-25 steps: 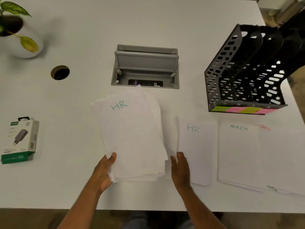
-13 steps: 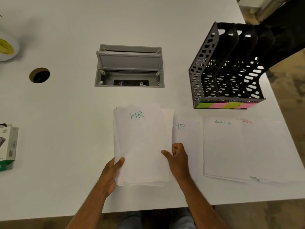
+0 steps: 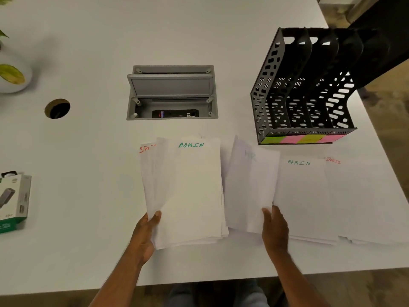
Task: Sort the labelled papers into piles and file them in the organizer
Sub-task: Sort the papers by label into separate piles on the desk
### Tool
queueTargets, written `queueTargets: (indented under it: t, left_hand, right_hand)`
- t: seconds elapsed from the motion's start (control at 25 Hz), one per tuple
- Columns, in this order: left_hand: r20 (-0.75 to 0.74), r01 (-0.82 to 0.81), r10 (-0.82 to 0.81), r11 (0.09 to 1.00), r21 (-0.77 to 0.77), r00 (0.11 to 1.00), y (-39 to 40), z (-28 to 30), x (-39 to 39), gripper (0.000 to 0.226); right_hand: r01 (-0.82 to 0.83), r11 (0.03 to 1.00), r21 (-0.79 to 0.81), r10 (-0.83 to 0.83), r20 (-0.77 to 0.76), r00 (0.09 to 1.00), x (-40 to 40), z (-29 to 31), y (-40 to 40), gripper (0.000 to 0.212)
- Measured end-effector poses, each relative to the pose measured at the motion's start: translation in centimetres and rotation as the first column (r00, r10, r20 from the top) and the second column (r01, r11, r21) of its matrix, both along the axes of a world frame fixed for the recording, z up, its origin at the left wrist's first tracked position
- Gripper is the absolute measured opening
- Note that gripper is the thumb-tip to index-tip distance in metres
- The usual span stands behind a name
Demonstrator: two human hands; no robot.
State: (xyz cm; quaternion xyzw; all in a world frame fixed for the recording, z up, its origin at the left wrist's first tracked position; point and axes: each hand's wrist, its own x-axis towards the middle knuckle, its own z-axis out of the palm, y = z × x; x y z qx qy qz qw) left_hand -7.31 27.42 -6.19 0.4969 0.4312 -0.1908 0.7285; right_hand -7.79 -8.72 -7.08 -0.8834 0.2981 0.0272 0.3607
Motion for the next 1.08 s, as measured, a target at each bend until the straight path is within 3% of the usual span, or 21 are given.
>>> queueTargets:
  t: [0.16, 0.24, 0.32, 0.4, 0.48, 0.56, 0.76, 1.08]
  left_hand:
    - [0.005, 0.001, -0.001, 1.0, -0.002, 1.0, 0.2, -0.1, -0.3, 0.031]
    - [0.015, 0.012, -0.012, 1.0, -0.001, 1.0, 0.4, -0.2, -0.3, 0.033]
    - [0.021, 0.026, -0.026, 1.0, 0.001, 0.999, 0.5, -0.3, -0.3, 0.032]
    - [0.03, 0.046, -0.046, 0.999, -0.007, 0.999, 0.3, -0.4, -0.2, 0.029]
    - [0.041, 0.063, -0.062, 0.998, -0.018, 0.997, -0.1, -0.5, -0.3, 0.029]
    - [0.054, 0.083, -0.081, 0.996, -0.032, 0.995, -0.6, -0.7, -0.3, 0.033]
    - [0.083, 0.121, -0.112, 0.986, -0.116, 0.99, -2.2, -0.5, -0.1, 0.045]
    - [0.098, 0.234, -0.222, 0.963, -0.133, 0.97, -9.6, 0.1, 2.4, 0.041]
  right_hand:
    - [-0.082, 0.995, -0.06, 0.076, -0.093, 0.993, -1.6, -0.8, 0.4, 0.027]
    - [-0.088, 0.987, -0.137, 0.072, -0.121, 0.99, -1.4, -0.4, 1.2, 0.039]
    - [-0.047, 0.98, -0.192, 0.042, -0.028, 0.999, -0.9, 0.2, 2.0, 0.049]
    - [0.005, 1.0, 0.021, -0.007, 0.082, 0.997, 0.4, 1.8, 3.7, 0.034]
    - [0.014, 0.929, 0.37, -0.013, -0.007, 1.0, 2.0, 3.4, 6.3, 0.022]
    - [-0.021, 0.865, 0.501, 0.068, -0.076, 0.995, 2.9, 3.8, 8.5, 0.031]
    - [0.035, 0.934, 0.356, -0.053, 0.038, 0.998, 3.0, 3.6, 8.0, 0.027]
    - [0.021, 0.971, 0.24, -0.037, 0.064, 0.997, 1.9, 4.1, -1.1, 0.029]
